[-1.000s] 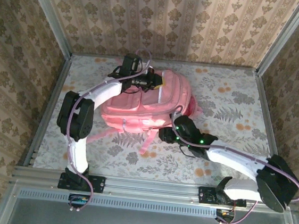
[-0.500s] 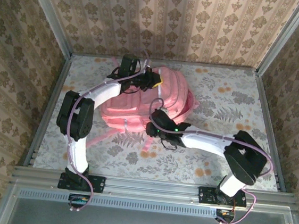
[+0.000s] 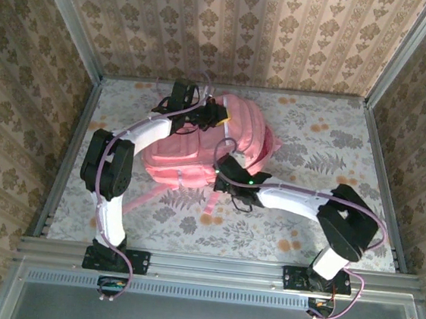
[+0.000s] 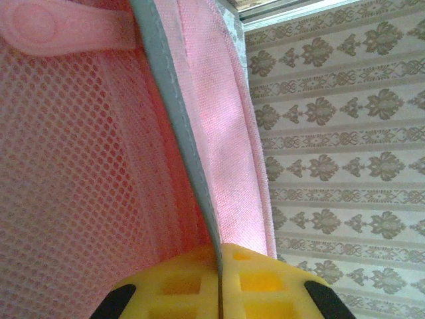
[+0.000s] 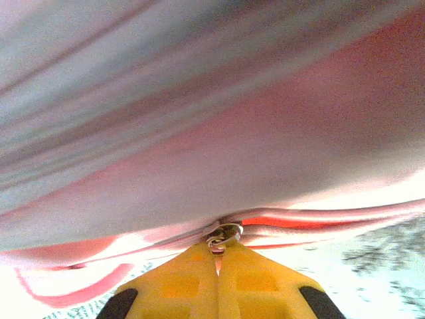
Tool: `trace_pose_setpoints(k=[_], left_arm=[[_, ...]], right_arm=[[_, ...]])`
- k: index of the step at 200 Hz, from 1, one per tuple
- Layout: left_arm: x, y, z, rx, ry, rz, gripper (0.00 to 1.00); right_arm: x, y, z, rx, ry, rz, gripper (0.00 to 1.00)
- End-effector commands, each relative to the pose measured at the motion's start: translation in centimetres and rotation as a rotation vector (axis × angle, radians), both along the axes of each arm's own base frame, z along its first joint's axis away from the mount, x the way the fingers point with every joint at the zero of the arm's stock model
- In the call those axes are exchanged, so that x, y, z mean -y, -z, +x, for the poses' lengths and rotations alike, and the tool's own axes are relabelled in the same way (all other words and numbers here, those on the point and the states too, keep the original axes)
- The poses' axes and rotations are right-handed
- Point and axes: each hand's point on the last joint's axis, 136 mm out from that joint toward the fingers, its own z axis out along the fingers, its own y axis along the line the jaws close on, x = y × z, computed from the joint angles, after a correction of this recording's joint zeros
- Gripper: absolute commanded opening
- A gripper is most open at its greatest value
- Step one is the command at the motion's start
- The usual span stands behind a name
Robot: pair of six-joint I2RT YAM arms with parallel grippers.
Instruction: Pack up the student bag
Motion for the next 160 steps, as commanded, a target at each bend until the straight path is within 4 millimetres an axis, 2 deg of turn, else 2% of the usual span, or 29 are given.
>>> trace_pose_setpoints(k=[1,40,56,83,88,105,132,160], left_arm=[[-1.4,1.0,0.2,0.013,-0.012,0.068,0.09],[-1.8,1.6,0.2,0.007,-0.012,0.081,0.09],[-1.7,1.6,0.2,0.008,-0.008,0.08,0.09],[-1.6,1.6,0.0,0.006,-0.003,0.083,0.09],[-1.6,1.5,0.0,0.007,-0.001,0.082,0.09],[-1.7,1.5,-0.2,0.007,0.002,0.084,0.09],[-1.6,1.1,-0.4,0.012,0.017,0.076,0.09],[-1.4,0.7,-0.7,0.018,0.04,0.069,0.09]], right_arm=[[3.1,-1.0,0.4,0.024,0.087,0.042,0.06],[5.3,-1.7,0.1,0.039,0.089,0.096,0.18],[5.4,-1.5,0.0,0.039,0.042,0.102,0.28],[6.4,-1.1,0.0,0.064,0.007,0.068,0.37],[6.5,-2.1,0.1,0.094,-0.004,0.081,0.38],[6.9,-2.2,0.0,0.127,-0.056,0.048,0.44],[5.3,-3.1,-0.6,0.21,-0.265,0.033,0.49],[4.1,-3.8,-1.3,0.405,-0.465,0.005,0.53]])
